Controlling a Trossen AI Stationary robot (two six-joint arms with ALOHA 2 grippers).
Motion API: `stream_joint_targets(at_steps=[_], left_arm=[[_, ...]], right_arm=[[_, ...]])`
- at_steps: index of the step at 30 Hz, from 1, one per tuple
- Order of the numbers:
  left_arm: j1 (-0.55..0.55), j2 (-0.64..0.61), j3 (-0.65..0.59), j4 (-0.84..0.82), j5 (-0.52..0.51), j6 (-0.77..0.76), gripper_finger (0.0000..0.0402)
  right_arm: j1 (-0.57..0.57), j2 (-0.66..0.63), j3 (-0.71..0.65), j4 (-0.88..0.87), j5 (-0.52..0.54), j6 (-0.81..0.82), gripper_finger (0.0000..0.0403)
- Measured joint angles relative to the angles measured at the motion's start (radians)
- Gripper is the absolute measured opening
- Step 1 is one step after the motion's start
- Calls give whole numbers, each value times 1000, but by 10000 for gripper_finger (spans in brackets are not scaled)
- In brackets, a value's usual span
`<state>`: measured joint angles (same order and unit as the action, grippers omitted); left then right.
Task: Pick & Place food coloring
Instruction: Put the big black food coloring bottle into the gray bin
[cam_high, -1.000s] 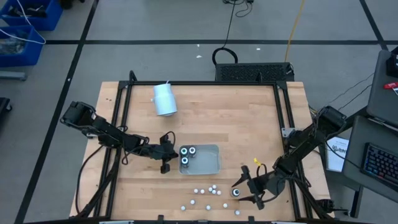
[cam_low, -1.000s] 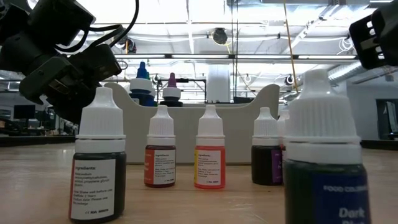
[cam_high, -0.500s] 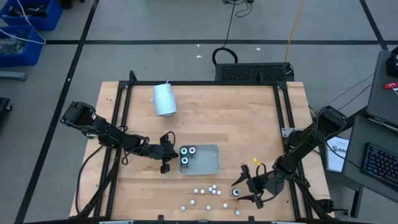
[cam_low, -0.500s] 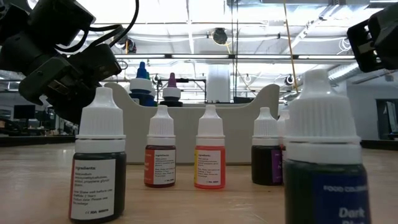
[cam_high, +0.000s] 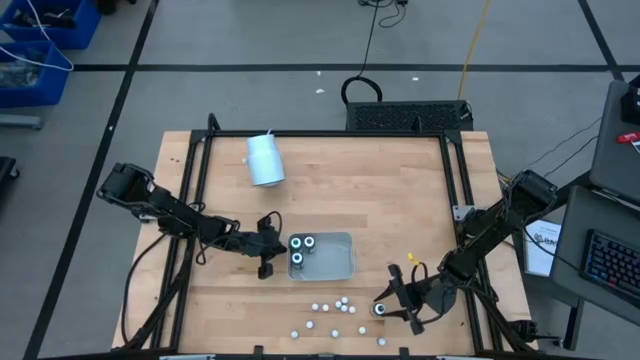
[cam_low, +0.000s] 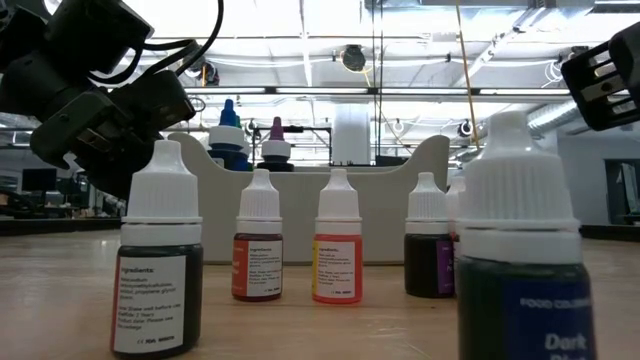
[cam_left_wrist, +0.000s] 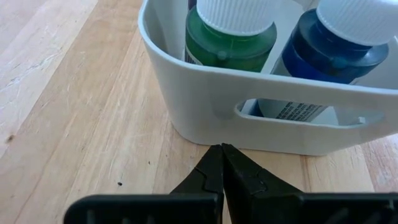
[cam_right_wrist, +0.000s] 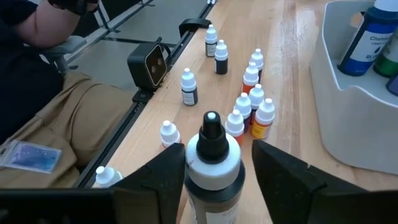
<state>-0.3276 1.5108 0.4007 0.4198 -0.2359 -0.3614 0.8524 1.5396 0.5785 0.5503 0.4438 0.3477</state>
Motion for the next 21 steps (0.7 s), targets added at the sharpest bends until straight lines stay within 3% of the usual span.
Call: stream_joint_targets(at_steps=[8,13,15,21], left_arm=[[0,0,0,0,0,-3,6],[0,0,0,0,0,-3,6],[0,0,0,0,0,-3,6],[0,0,0,1,0,-6,6]], right_arm=[[0,0,0,-1,0,-5,153],[-1,0,0,57,0,-42,107],[-7,-4,21,74,-1,-75,106],[-39,-52,170,-115,0,-178,106]])
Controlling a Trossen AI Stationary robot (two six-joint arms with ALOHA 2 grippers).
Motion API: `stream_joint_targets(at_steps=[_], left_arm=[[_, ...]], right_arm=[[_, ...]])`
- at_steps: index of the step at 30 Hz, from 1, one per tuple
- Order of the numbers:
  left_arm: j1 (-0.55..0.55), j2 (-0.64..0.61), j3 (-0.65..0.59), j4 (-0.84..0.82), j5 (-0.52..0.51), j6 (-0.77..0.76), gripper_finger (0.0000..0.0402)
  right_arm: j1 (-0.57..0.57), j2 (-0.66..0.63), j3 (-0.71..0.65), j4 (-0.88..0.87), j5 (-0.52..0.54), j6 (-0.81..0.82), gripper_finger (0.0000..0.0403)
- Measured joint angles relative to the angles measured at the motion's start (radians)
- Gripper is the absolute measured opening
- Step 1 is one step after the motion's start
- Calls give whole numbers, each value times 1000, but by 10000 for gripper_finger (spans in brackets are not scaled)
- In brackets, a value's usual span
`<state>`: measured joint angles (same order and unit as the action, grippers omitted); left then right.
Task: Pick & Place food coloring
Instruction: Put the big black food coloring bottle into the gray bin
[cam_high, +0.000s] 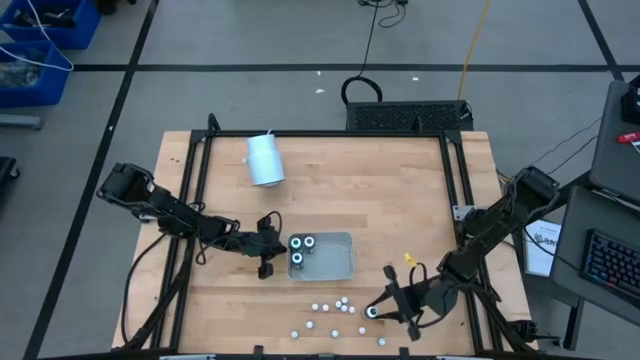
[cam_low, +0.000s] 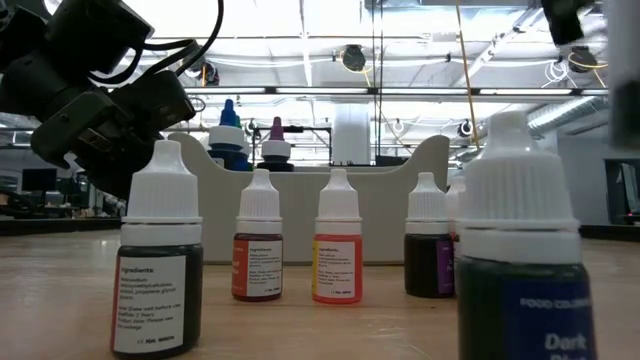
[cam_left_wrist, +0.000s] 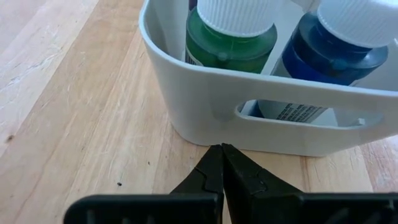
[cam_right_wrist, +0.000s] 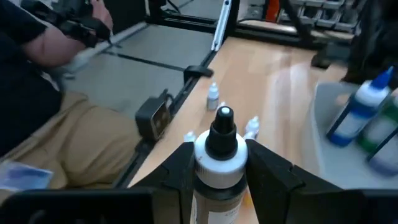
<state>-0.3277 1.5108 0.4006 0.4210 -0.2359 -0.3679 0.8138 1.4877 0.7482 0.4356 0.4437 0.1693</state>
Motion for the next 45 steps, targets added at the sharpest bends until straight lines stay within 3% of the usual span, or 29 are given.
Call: stream_joint_targets(at_steps=[7,15,20,31,45], left_arm=[[0,0,0,0,0,-7,6],[0,0,0,3,0,-38,6],[0,0,0,2,0,-41,6],[0,0,0,-5,0,-41,6],[0,0,0,-5,0,-40,6]], right_arm=[[-129,-5,197,-192,0,-102,106],[-320,30,224,-85,-2,-178,106],[-410,132,223,15,-103,-153,107],[-489,324,223,130,-133,-95,109],[-533,424,225,175,-135,-73,115]])
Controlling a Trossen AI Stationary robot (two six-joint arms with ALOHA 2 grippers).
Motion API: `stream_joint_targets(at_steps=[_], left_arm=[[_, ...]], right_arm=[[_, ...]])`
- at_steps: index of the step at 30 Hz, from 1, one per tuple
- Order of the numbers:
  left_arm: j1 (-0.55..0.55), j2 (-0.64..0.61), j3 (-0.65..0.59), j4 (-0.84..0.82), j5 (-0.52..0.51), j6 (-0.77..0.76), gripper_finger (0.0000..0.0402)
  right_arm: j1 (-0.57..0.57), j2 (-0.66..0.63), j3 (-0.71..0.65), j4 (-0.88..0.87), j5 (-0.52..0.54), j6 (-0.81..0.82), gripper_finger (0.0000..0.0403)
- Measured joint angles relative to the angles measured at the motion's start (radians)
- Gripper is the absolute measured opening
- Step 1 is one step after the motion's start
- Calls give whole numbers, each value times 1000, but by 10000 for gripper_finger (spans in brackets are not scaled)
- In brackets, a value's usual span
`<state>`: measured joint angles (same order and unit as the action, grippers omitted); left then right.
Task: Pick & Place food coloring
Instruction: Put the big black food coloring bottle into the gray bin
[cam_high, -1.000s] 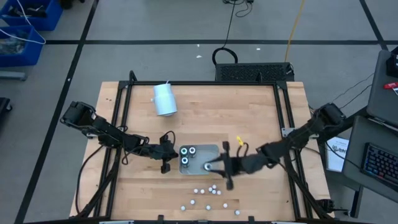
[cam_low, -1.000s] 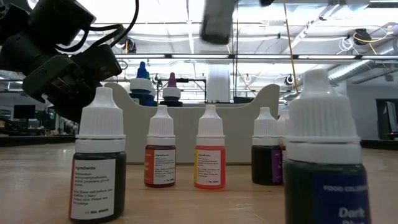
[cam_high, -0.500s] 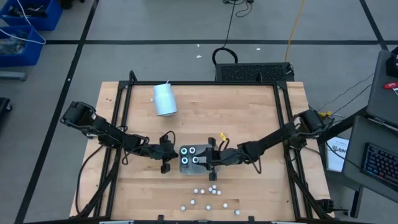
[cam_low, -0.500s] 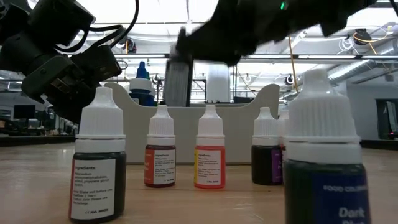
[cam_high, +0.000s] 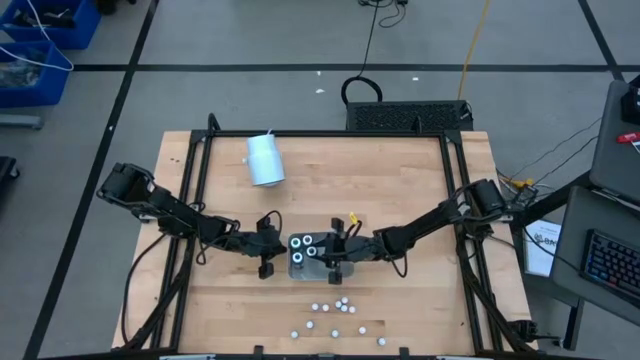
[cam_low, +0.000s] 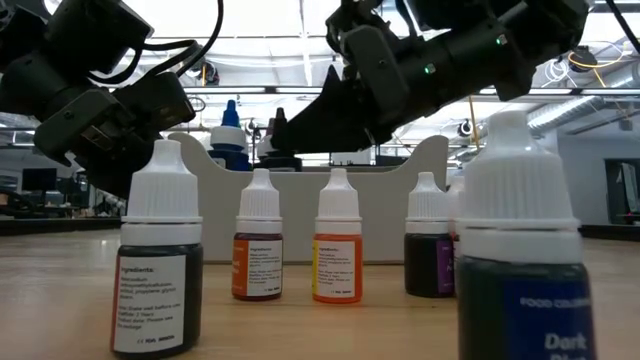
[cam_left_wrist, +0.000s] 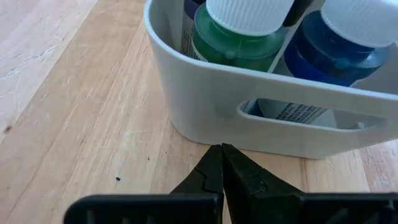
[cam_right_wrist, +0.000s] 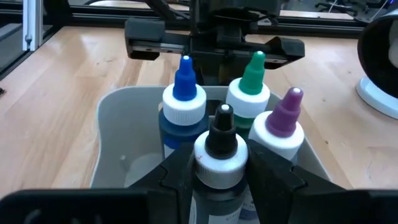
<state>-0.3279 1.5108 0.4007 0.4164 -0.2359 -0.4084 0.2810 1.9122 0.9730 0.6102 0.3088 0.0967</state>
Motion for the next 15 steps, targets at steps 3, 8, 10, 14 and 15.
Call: stream_joint_targets(at_steps=[3,8,10,14,15], left_arm=[[0,0,0,0,0,0,6],[0,0,0,0,0,0,6],[0,0,0,0,0,2,6],[0,0,0,0,0,4,6],[0,0,0,0,0,7,6]], right_arm=[[0,1,0,8,-21,-19,117],[2,5,-2,51,-49,-30,147],[2,5,-3,72,-79,-29,167],[8,-3,-2,90,-82,-30,202],[9,-7,-3,93,-81,-30,208]])
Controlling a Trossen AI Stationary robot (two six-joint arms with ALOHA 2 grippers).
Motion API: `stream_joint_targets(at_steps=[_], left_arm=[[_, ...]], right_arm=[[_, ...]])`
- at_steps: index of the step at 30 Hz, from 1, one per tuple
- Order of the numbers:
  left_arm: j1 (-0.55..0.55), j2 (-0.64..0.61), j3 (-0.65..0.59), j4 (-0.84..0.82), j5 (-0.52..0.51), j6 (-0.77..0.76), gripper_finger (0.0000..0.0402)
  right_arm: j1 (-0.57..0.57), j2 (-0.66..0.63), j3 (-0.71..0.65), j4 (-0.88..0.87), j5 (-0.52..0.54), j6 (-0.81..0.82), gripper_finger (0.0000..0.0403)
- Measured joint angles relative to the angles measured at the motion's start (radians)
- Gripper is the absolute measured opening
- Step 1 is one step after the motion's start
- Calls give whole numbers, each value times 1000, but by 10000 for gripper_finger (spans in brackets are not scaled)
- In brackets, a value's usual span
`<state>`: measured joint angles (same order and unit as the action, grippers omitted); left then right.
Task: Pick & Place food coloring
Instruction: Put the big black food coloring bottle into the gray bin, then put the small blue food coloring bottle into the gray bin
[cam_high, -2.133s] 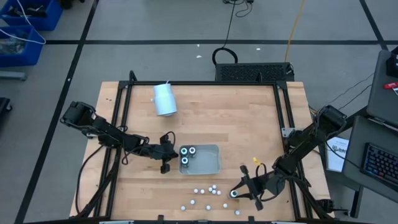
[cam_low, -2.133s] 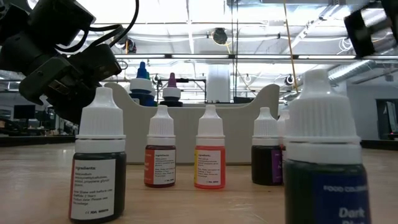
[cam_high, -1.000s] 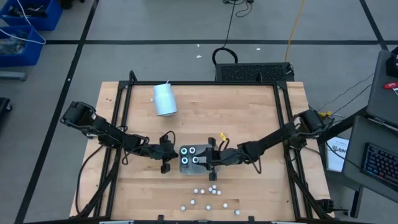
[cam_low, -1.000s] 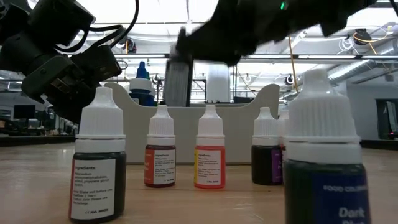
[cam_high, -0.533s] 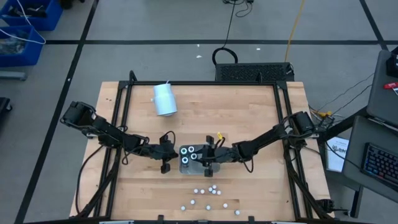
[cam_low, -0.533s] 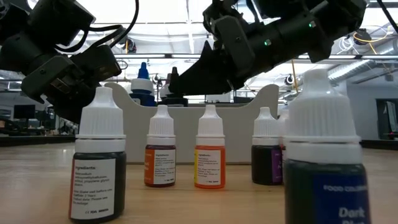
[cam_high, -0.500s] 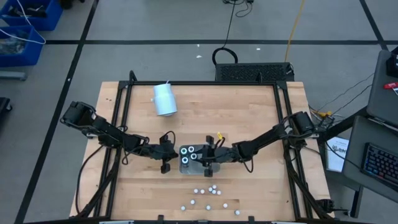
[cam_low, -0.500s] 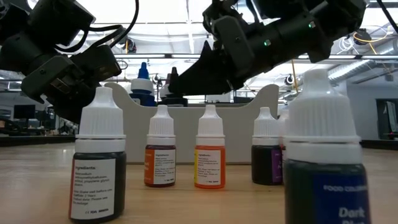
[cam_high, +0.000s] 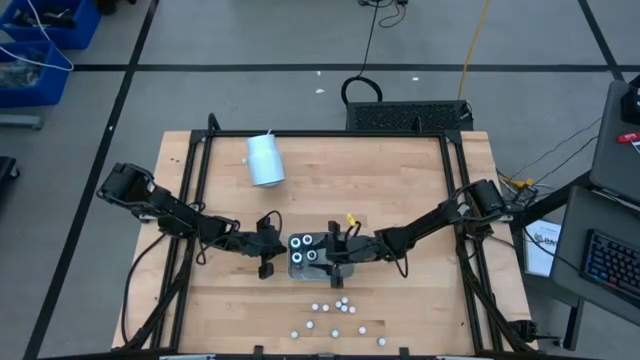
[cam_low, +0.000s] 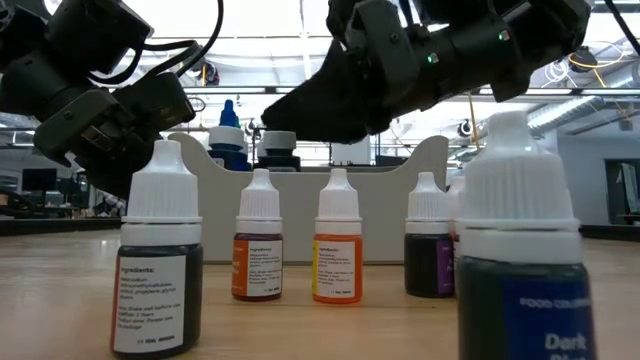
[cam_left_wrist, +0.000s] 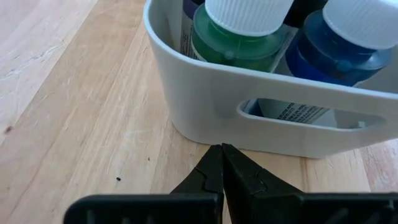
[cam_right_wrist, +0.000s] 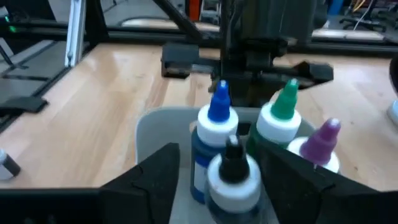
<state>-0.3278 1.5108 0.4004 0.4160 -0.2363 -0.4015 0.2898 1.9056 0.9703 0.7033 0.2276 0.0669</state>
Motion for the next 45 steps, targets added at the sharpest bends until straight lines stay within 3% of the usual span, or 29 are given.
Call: stream_joint_targets(at_steps=[6,12,18,22,25,28,35,45], left_arm=[[0,0,0,-1,0,5,6],[0,0,0,0,0,29,6],[0,0,0,0,0,32,6],[0,0,0,0,0,43,6],[0,0,0,0,0,42,6],[0,0,0,0,0,41,6],[0,0,0,0,0,41,6],[0,0,0,0,0,63,6]], right_arm=[[38,-83,0,-38,6,-29,228],[172,-280,1,-243,21,-110,211],[413,-412,32,-521,258,-42,190],[583,-365,106,-702,445,61,184],[657,-294,129,-718,497,166,183],[688,-230,135,-715,496,266,183],[716,-125,134,-722,348,324,183],[726,-71,134,-736,312,435,183]])
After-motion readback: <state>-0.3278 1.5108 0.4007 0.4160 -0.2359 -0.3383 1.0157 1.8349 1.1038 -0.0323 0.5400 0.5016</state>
